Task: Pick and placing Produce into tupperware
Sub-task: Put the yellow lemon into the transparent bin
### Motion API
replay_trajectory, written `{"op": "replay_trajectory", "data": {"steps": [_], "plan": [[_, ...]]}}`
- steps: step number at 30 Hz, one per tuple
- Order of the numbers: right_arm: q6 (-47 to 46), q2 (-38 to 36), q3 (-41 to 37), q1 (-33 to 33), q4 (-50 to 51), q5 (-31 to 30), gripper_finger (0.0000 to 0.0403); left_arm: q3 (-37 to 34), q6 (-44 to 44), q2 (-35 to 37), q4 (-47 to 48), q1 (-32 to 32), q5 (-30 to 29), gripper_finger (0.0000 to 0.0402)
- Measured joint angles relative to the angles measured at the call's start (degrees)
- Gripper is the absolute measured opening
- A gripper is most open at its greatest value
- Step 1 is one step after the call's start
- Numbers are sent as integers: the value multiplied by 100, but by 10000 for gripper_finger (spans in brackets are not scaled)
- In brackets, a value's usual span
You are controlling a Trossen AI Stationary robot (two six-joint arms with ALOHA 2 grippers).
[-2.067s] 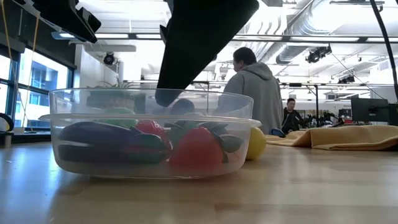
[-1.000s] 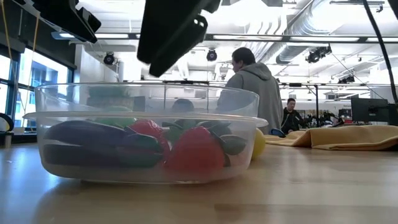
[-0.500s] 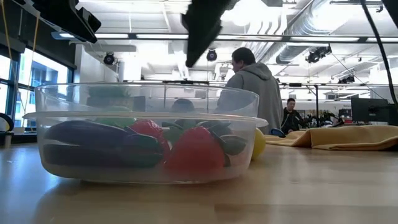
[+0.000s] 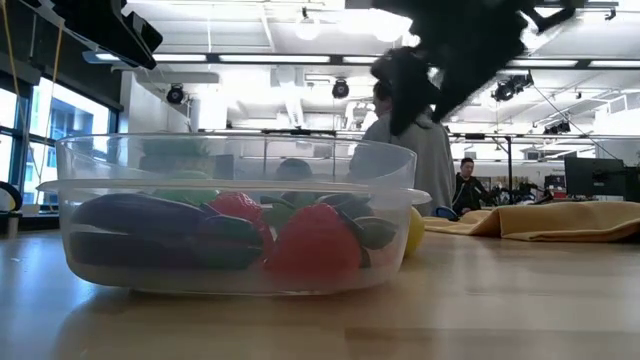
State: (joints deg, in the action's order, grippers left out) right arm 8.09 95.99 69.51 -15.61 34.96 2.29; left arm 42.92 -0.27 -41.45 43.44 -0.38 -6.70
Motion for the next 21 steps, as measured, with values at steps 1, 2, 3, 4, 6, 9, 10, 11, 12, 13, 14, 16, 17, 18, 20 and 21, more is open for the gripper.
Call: {"op": "replay_trajectory", "data": {"steps": [1, 2, 3, 4, 6, 9, 10, 11, 12, 13, 14, 16, 17, 18, 20, 21], "plan": [[131, -76, -217, -25, -189, 30, 238, -1, -1, 0, 2, 0, 0, 40], [235, -132, -402, -55, -406, 74, 238, -2, 0, 0, 1, 0, 2, 40], [277, -161, -554, -78, -594, 87, 238, 0, -1, 0, -1, 0, 2, 40], [268, -167, -678, -96, -743, 96, 238, 0, -2, 0, 2, 0, 2, 40], [171, -156, -885, -107, -973, 103, 238, -1, -2, 0, 1, 0, 2, 40], [126, -103, -1016, -53, -1250, 23, 238, -1, 0, 0, 2, 0, 2, 40], [162, -73, -1019, -33, -1297, -47, 238, 0, 0, 0, 2, 0, 2, 40], [218, -34, -1025, -8, -1358, -120, 238, 0, 0, 0, 0, 0, 0, 40], [248, 15, -1025, 23, -1378, -189, 238, 0, 0, 0, 2, 0, 2, 40], [275, 57, -1026, 60, -1413, -180, 238, -2, -2, 0, 0, 0, 2, 40], [292, 110, -1029, 94, -1446, -158, 238, 0, -1, 0, 0, 0, 2, 40], [294, 231, -1029, 164, -1499, -14, 238, -2, -2, 0, 0, 0, 2, 40], [310, 286, -1032, 190, -1475, 37, 238, -1, -2, 0, 1, 0, 1, 40], [346, 339, -1034, 214, -1516, 65, 238, -2, 0, 0, 2, 0, 2, 40], [408, 366, -1034, 224, -1563, 74, 238, 0, 0, 0, 4, 0, 2, 40], [449, 380, -1034, 224, -1658, 78, 237, 0, 0, 0, 0, 0, 2, 40]]}}
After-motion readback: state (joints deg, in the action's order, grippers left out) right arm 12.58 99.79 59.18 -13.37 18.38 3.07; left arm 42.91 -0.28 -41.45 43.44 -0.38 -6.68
